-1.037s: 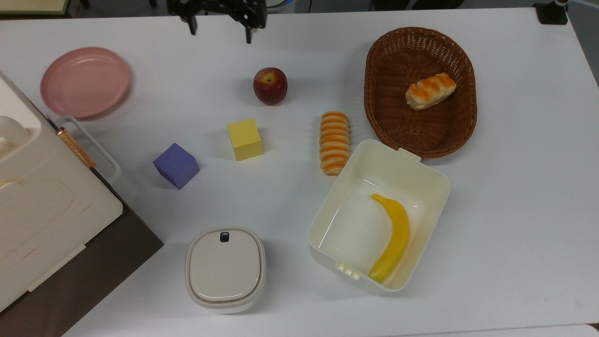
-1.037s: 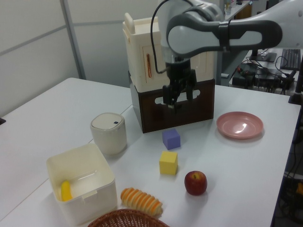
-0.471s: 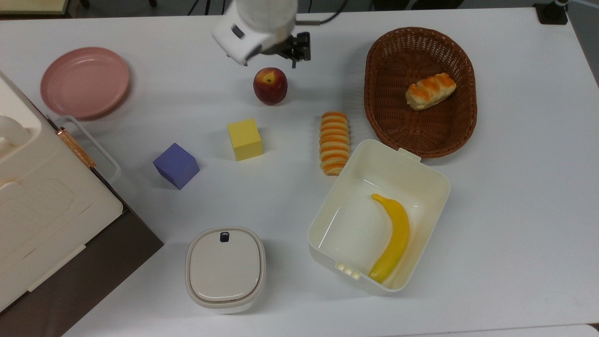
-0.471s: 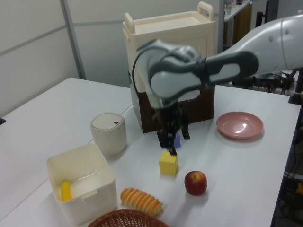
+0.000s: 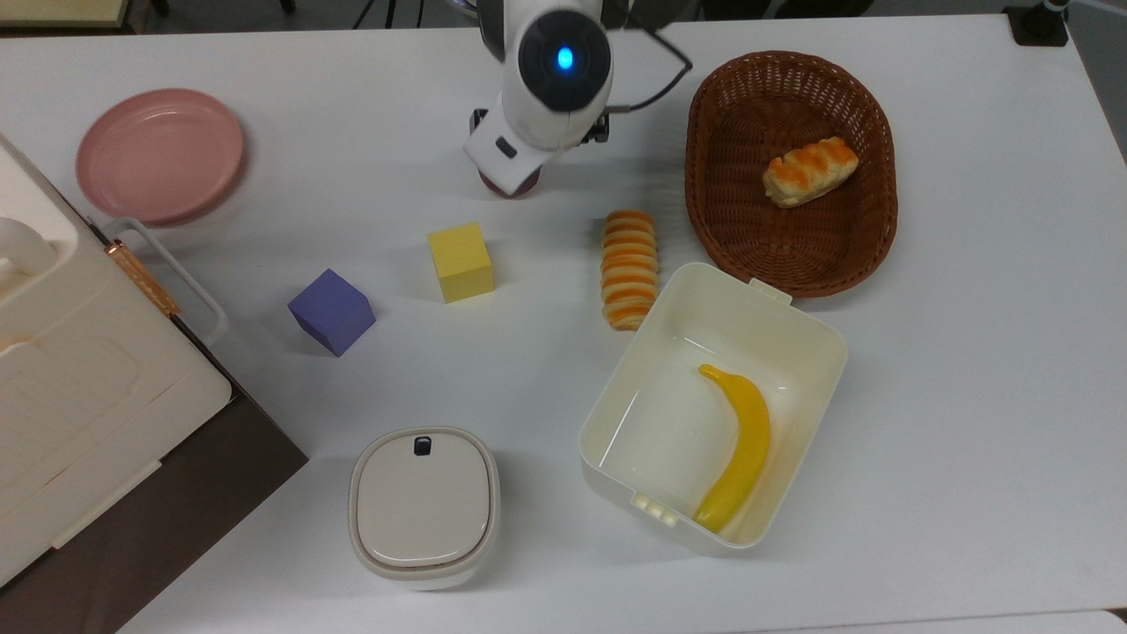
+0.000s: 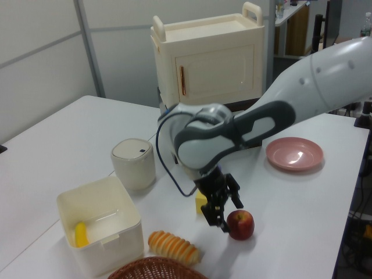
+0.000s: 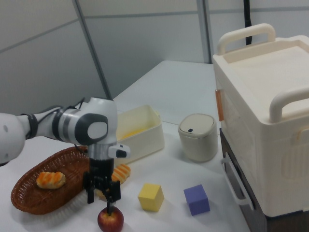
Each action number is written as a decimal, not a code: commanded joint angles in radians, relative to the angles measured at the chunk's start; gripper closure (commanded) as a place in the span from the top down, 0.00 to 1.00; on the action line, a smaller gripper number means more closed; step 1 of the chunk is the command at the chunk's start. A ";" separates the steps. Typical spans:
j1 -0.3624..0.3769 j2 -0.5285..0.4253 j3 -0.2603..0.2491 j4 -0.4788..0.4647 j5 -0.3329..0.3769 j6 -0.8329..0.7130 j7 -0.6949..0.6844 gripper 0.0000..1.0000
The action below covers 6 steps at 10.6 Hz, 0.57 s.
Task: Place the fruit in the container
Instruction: 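Move the gripper down over the red apple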
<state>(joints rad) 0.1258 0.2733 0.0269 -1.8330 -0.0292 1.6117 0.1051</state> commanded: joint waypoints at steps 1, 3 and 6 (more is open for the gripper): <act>0.000 0.041 -0.001 -0.003 -0.001 -0.003 0.010 1.00; -0.009 0.067 -0.001 -0.003 -0.029 -0.001 -0.001 1.00; -0.012 0.044 -0.002 0.011 -0.075 -0.024 0.005 1.00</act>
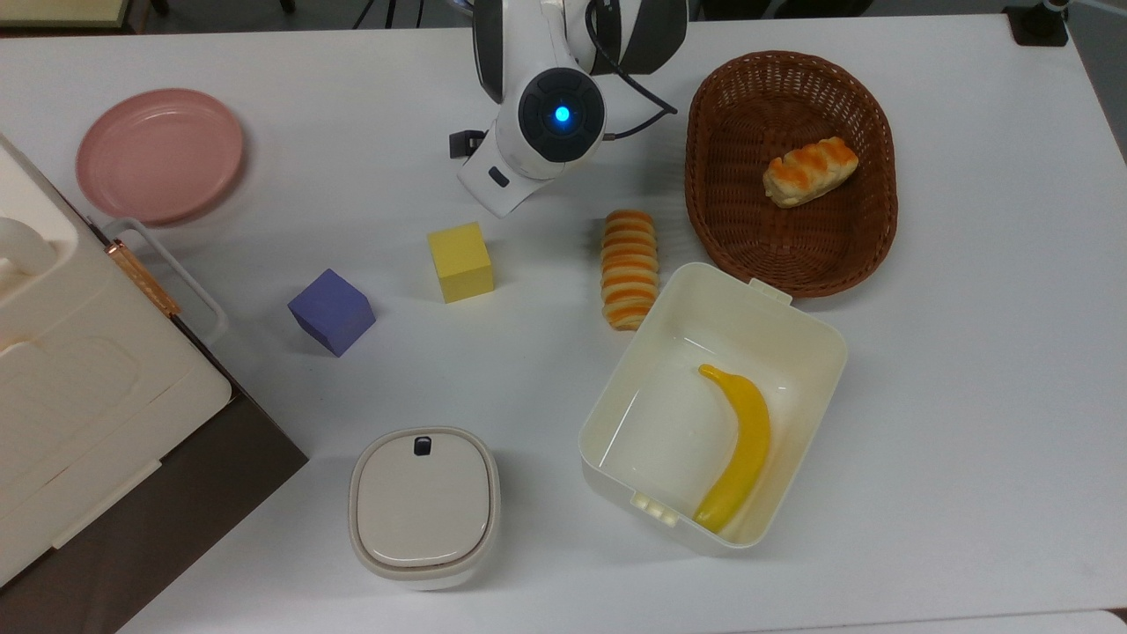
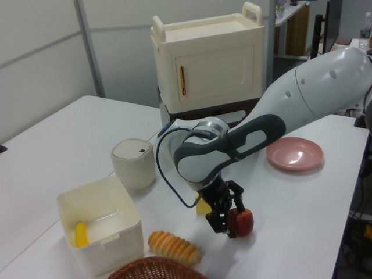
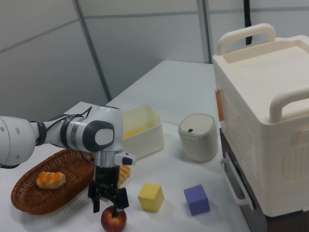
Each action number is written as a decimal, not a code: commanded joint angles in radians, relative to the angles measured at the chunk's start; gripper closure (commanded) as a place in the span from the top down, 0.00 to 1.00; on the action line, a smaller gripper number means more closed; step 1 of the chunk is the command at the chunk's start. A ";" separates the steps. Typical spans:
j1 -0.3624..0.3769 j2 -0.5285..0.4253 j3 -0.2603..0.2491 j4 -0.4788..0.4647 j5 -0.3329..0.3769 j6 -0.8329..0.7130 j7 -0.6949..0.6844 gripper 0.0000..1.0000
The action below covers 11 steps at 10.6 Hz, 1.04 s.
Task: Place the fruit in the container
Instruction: 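Close the gripper around the red apple and lift it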
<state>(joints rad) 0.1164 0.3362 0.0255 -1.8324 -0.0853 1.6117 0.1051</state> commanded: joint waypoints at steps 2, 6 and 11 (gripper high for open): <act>-0.017 -0.043 -0.001 0.054 -0.019 -0.097 -0.001 1.00; -0.034 -0.037 0.001 0.042 -0.018 -0.090 -0.025 1.00; -0.029 0.021 0.004 0.007 -0.004 -0.052 -0.024 1.00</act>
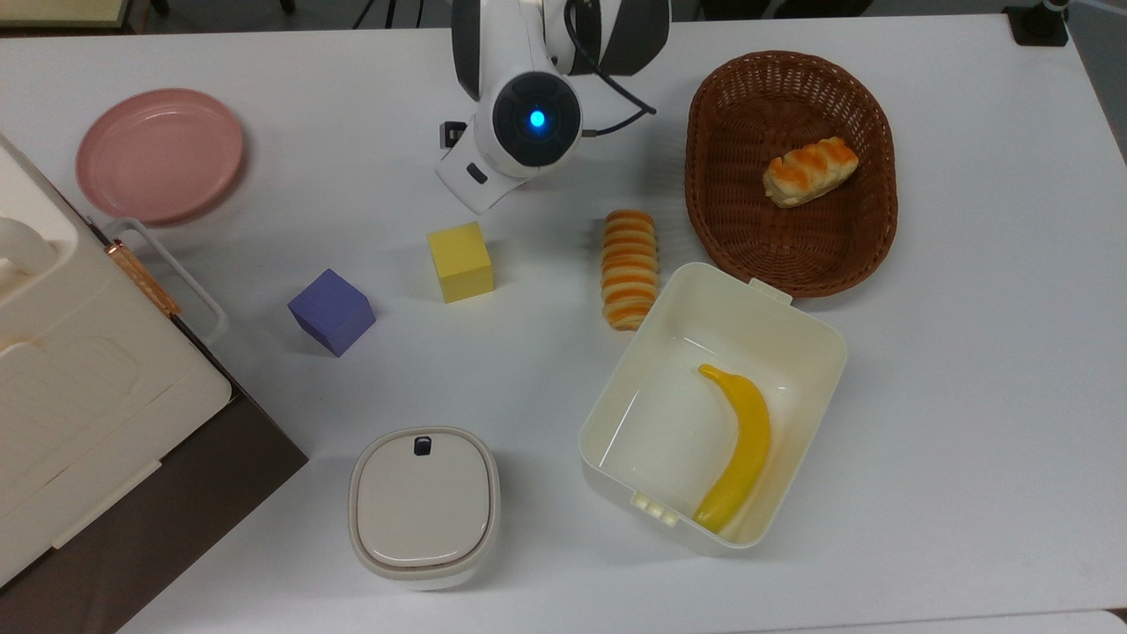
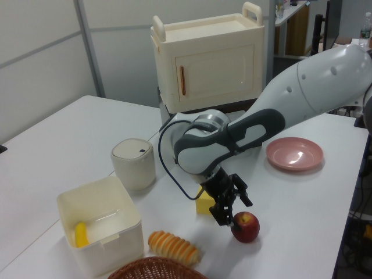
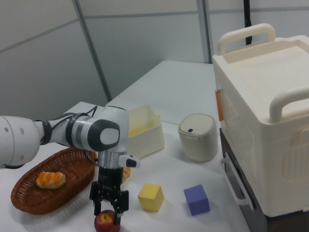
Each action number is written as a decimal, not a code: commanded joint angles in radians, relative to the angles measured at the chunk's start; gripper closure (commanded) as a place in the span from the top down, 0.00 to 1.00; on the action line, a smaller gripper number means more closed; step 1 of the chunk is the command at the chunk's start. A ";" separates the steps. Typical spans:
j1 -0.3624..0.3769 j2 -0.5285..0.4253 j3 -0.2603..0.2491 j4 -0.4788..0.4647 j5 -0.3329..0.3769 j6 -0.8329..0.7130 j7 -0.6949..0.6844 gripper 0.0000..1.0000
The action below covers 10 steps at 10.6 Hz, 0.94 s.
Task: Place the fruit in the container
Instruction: 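Close the gripper around the red apple and lift it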
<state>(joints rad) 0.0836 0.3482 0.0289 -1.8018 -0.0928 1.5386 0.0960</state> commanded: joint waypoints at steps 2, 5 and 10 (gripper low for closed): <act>0.005 0.023 0.000 -0.033 0.002 0.037 -0.013 1.00; 0.013 0.026 0.000 -0.045 0.004 0.075 -0.004 1.00; 0.018 0.023 0.002 -0.009 0.002 0.060 0.021 0.48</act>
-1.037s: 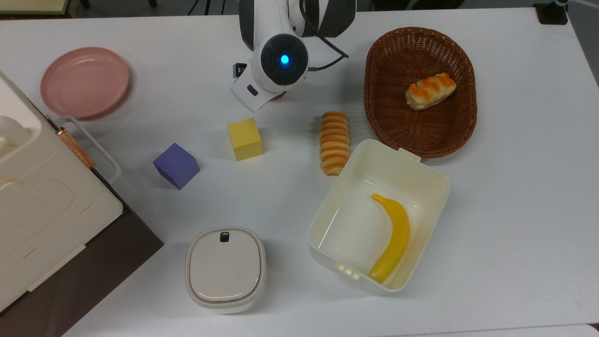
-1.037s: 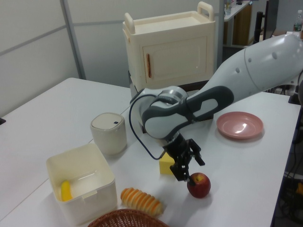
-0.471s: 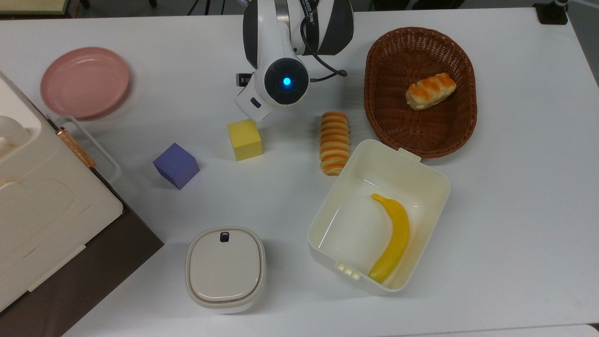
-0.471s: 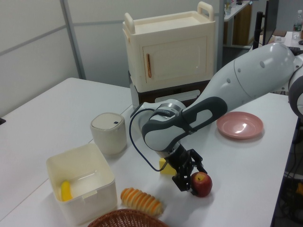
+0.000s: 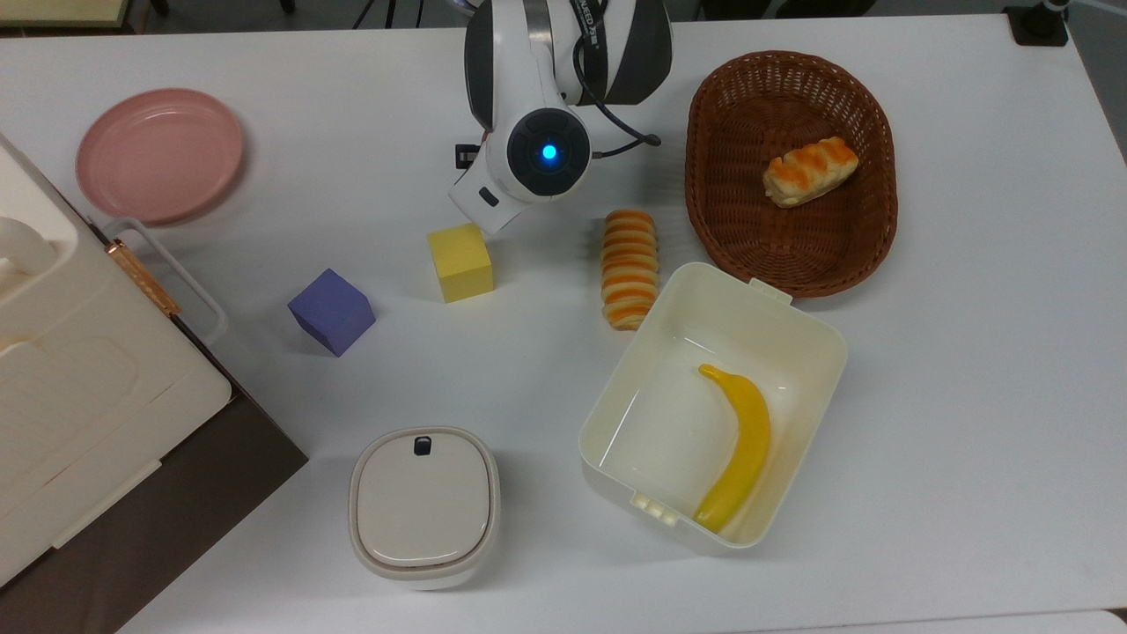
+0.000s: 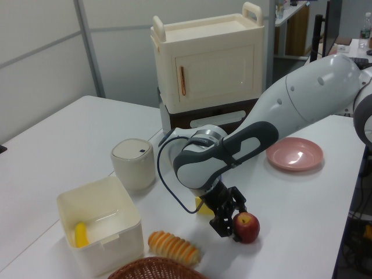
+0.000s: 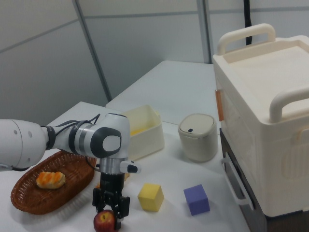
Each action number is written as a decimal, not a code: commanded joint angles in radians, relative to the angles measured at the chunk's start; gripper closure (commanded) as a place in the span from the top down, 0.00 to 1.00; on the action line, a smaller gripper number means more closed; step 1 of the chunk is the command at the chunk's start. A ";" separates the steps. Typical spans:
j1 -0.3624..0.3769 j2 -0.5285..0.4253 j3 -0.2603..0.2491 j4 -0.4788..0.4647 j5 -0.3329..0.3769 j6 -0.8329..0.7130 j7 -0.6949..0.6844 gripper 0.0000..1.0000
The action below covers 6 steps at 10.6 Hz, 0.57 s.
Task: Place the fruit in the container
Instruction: 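Close the gripper around the red apple and lift it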
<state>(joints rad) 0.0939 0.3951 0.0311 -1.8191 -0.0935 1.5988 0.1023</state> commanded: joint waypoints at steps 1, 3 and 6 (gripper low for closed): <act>0.003 -0.030 0.000 0.053 0.003 -0.031 0.010 0.47; 0.006 -0.048 0.000 0.134 0.003 -0.036 0.014 0.47; 0.010 -0.064 0.019 0.254 0.003 -0.019 0.025 0.48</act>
<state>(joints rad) 0.0958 0.3550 0.0313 -1.6392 -0.0928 1.5940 0.1029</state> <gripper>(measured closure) 0.172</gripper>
